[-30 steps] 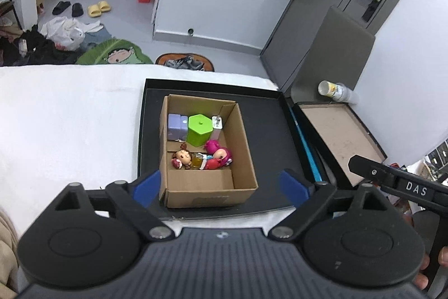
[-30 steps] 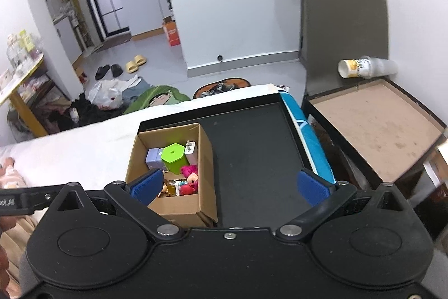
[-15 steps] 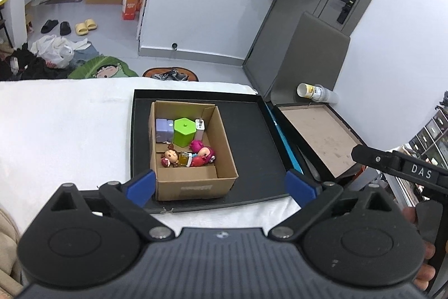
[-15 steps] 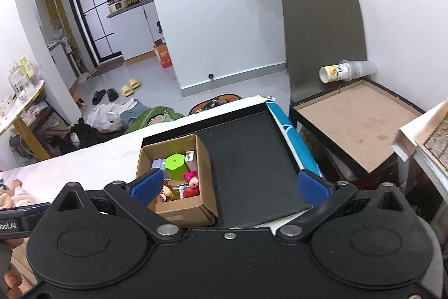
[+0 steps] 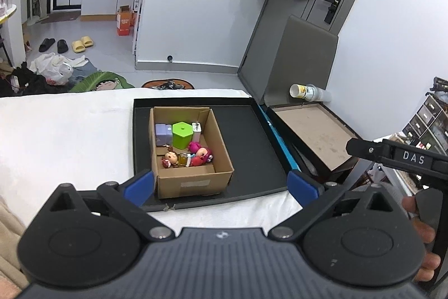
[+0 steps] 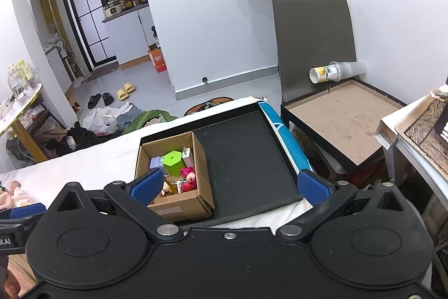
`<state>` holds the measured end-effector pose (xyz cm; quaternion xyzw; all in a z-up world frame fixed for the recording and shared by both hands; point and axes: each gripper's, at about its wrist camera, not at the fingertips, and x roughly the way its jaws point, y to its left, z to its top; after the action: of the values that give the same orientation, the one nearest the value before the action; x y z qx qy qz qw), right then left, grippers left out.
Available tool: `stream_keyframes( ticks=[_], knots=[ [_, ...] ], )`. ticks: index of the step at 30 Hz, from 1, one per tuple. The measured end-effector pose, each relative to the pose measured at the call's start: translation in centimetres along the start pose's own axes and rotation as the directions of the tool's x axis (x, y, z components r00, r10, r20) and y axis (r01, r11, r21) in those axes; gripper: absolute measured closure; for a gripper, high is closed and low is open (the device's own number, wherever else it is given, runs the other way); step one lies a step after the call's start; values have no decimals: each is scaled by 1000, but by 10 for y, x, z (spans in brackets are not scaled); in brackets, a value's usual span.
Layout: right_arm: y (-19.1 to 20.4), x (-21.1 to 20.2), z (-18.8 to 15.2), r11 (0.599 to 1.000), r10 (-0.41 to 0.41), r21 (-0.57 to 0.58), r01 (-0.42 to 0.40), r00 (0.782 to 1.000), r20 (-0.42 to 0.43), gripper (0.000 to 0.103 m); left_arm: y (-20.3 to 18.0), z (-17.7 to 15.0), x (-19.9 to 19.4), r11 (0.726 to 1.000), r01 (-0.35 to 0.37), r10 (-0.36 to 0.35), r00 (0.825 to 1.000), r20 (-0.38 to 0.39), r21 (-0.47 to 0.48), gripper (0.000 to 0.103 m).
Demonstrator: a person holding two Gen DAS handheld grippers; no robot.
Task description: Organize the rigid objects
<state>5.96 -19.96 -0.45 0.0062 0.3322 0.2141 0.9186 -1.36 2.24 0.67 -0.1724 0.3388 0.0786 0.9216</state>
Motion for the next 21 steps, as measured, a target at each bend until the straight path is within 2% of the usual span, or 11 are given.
stream_keyframes(
  ticks=[6, 14, 21],
  knots=[
    [0, -4, -9, 1000, -27, 0, 27, 1000, -6, 0, -2, -6, -3, 1000, -15, 15, 1000, 0, 18, 2],
    [12, -12, -17, 997, -8, -71, 8, 1000, 6, 0, -8, -8, -5, 999, -18, 18, 1000, 2, 47, 2],
    [13, -11, -19, 997, -6, -78, 7, 1000, 7, 0, -7, -10, -5, 998, -30, 29, 1000, 9, 49, 2]
  ],
)
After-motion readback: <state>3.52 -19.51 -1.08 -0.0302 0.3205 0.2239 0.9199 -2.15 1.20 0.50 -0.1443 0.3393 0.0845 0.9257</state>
